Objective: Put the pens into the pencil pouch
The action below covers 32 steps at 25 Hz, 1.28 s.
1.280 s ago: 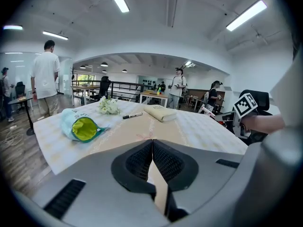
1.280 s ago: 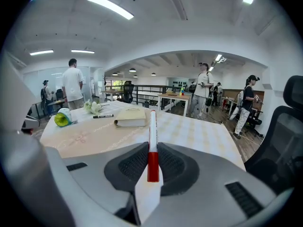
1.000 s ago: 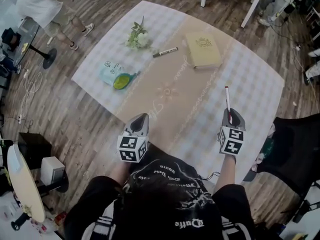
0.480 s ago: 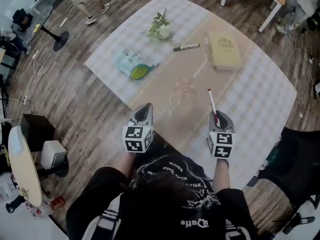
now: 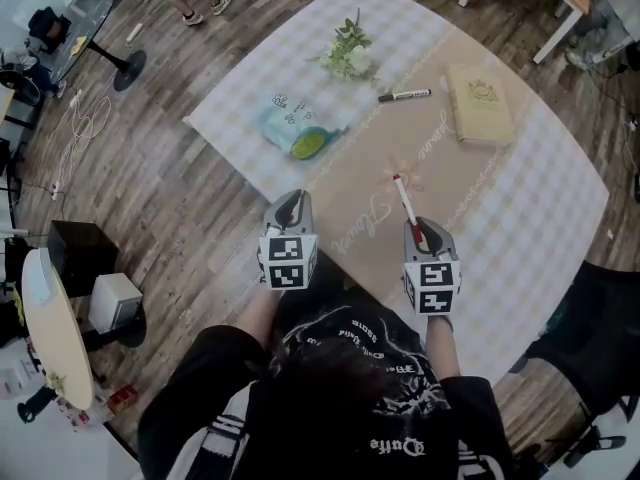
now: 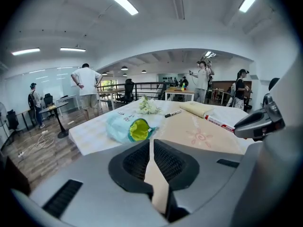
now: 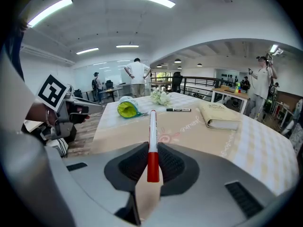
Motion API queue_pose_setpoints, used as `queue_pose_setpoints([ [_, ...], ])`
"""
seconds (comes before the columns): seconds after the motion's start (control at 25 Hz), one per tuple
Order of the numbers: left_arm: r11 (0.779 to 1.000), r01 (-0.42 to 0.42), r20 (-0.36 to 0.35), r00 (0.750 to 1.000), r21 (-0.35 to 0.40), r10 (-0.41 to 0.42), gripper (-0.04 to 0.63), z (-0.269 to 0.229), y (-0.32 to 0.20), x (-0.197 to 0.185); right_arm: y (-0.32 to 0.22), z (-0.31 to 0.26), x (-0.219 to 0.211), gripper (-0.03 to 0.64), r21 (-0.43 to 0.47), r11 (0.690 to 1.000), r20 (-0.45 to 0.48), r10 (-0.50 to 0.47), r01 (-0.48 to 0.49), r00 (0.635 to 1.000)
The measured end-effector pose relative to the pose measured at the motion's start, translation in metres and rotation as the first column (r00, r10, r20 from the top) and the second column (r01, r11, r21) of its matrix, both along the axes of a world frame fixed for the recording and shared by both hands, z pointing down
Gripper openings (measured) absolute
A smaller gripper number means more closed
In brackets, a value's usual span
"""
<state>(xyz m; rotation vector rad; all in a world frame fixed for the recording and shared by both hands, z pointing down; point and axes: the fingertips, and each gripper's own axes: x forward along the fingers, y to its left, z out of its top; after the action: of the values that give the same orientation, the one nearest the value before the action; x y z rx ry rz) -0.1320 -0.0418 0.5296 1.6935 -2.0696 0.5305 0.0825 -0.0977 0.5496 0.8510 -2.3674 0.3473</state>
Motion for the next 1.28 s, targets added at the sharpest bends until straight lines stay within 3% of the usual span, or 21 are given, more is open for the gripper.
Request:
queue_pose_setpoints([
  [0.08, 1.000, 0.000, -0.014, 1.000, 0.003, 0.000, 0.038, -0.001, -0.007, -0.015, 0.003, -0.001, -0.017, 0.072, -0.008, 1.000, -0.002, -0.018, 0.018, 1.000],
  [0.16, 1.000, -0.011, -0.025, 1.000, -0.004, 0.010, 0.135, -0.002, -0.016, -0.029, 0.007, -0.001, -0.034, 0.072, -0.017, 0.999, -0.009, -0.050, 0.050, 0.999],
  [0.32, 0.998, -0.041, -0.028, 0.999, -0.047, 0.040, 0.156, 0.003, -0.034, -0.054, 0.011, -0.003, -0.062, 0.072, -0.031, 0.995, -0.027, -0.095, 0.094, 0.995],
  [0.64, 0.985, -0.112, -0.020, 0.994, -0.131, 0.110, 0.189, 0.024, -0.078, -0.093, 0.003, -0.006, -0.095, 0.072, -0.036, 0.996, -0.034, -0.079, 0.077, 0.996],
  [0.84, 0.969, -0.150, -0.015, 0.989, -0.194, 0.150, 0.180, 0.040, -0.094, -0.107, 0.001, -0.004, -0.110, 0.072, -0.048, 0.997, -0.045, -0.068, 0.066, 0.997],
  [0.96, 0.962, -0.164, -0.029, 0.986, -0.218, 0.162, 0.107, 0.048, -0.099, -0.112, 0.001, -0.002, -0.118, 0.072, -0.054, 0.996, -0.052, -0.067, 0.065, 0.996],
  [1.04, 0.961, -0.165, -0.046, 0.986, -0.222, 0.159, 0.066, 0.051, -0.102, -0.113, 0.000, -0.002, -0.121, 0.072, -0.053, 0.996, -0.058, -0.068, 0.065, 0.996],
  [1.28, 0.963, -0.170, -0.117, 0.982, -0.208, 0.148, 0.049, 0.045, -0.101, -0.112, 0.001, -0.004, -0.126, 0.072, -0.054, 0.997, -0.059, -0.051, 0.047, 0.997],
])
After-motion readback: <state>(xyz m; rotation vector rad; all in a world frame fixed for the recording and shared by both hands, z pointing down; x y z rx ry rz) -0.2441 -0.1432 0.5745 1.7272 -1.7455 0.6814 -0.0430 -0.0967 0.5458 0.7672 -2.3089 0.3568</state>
